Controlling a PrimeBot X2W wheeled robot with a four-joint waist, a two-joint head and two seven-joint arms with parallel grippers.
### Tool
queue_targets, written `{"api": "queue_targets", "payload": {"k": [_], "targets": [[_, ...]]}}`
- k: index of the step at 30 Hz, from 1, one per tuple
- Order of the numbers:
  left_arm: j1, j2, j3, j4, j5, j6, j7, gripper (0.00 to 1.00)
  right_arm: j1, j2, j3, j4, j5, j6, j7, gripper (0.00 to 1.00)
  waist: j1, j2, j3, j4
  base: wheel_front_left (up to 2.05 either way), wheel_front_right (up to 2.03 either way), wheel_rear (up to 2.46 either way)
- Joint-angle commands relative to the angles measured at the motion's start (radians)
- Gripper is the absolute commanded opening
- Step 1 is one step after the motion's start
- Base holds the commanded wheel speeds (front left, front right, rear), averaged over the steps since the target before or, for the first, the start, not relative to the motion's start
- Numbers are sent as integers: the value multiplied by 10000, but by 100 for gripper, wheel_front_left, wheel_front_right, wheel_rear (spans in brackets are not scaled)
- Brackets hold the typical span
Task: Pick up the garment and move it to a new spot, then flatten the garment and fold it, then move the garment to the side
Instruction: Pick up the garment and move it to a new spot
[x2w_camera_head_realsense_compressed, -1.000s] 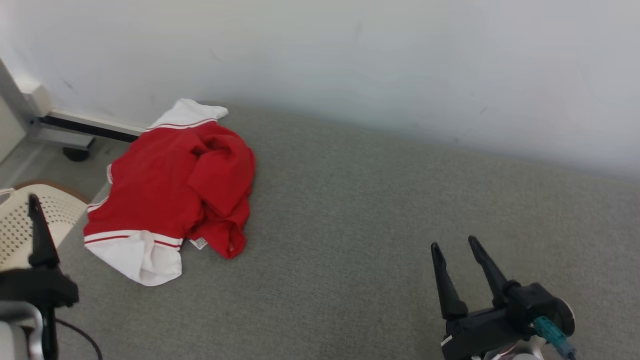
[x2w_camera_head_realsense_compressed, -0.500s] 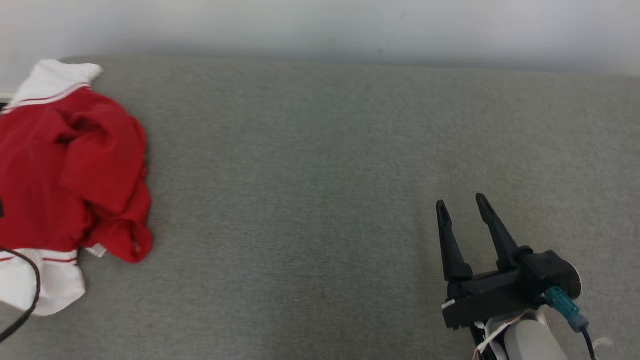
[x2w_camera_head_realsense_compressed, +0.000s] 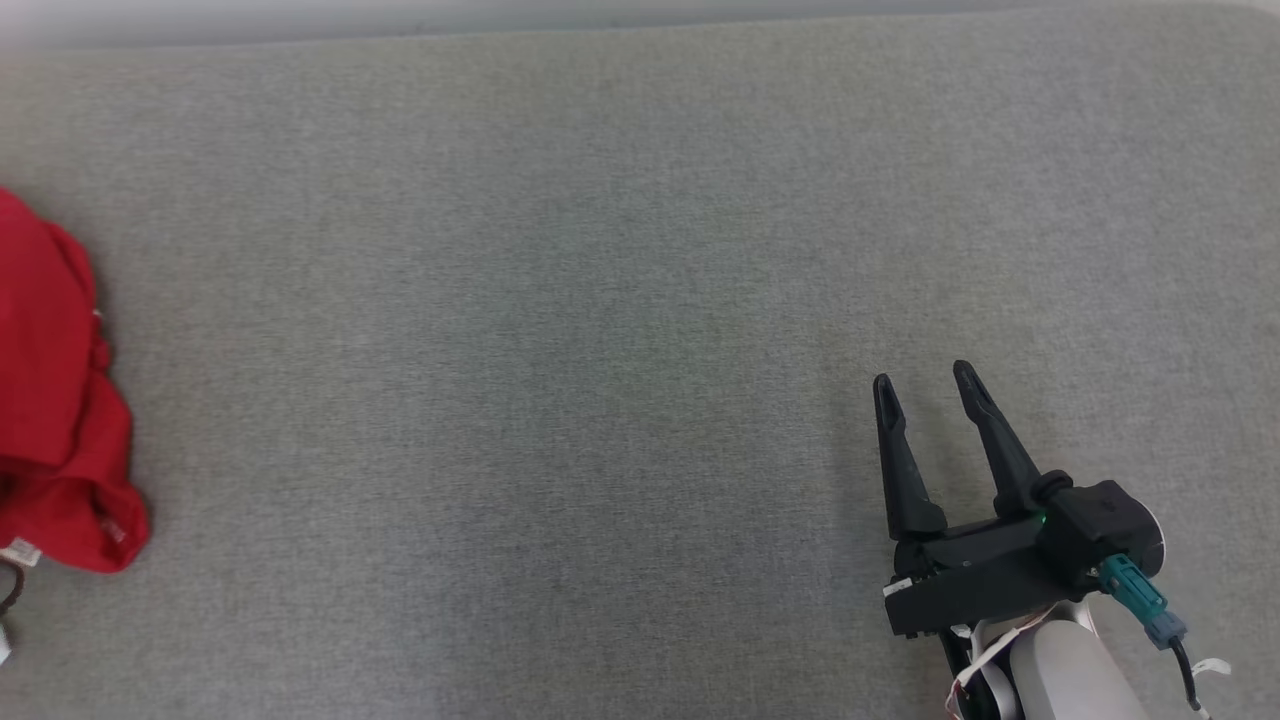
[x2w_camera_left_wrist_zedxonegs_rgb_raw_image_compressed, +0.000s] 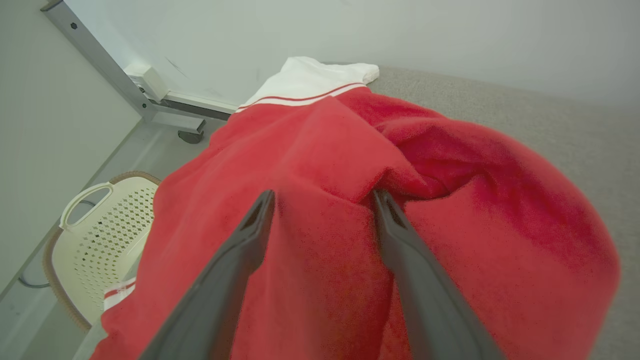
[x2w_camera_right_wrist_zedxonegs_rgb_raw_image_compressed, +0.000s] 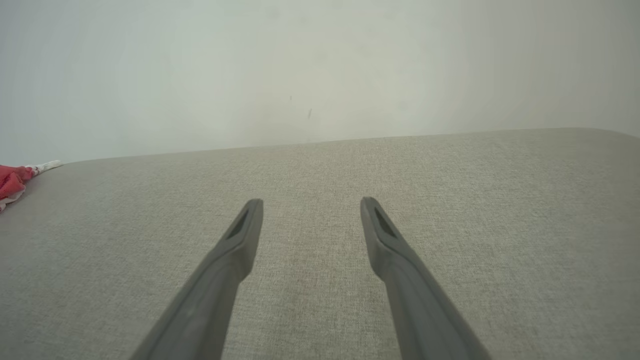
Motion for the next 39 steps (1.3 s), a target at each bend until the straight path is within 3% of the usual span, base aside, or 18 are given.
{"api": "queue_targets", "payload": {"k": [1, 7, 10, 11, 12, 13, 28, 34, 39], "targets": [[-107, 68, -63, 242, -38, 9, 204, 100, -86, -13, -11, -49, 90, -21, -26, 100, -2, -3, 205, -213, 0, 0, 0], [-293, 183, -35, 1350, -243, 73, 1050, 100, -62, -14, -5, -2, 85, -21, -26, 100, -2, -3, 220, -256, 0, 0, 0], [-287, 273, -109, 1555, -177, 154, 945, 100, -70, -13, -46, 12, 50, -21, -26, 100, -2, -3, 205, -235, 0, 0, 0], [-303, 284, -132, 1541, -149, 170, 734, 44, -73, -14, -72, 17, 32, -21, -26, 100, -2, -3, 186, -209, 0, 0, 0], [-335, 323, -155, 1474, -114, 197, 497, 16, -62, -14, -89, 20, 13, -21, -26, 100, -2, -3, 158, -176, 0, 0, 0], [-363, 341, -184, 1444, -93, 205, 283, 0, -42, -14, -89, 22, -8, -21, -26, 100, -2, -3, 125, -134, 0, 0, 0], [-1225, 531, -745, -89, -315, -19, -2565, 0, 527, -15, -73, 324, 216, -21, -26, 100, -2, -3, -1063, 611, 0, 0, 0], [-1747, 304, -1735, -1920, -997, -5, -2417, 0, 691, -18, -80, 392, 427, -21, -26, 100, -2, -3, -1484, 592, 0, 0, 0], [-1908, 148, -2346, -3748, -1375, -7, -1733, 0, 766, -18, -23, 383, 688, -21, -26, 100, -2, -3, -1623, 134, 0, 0, 0]]}}
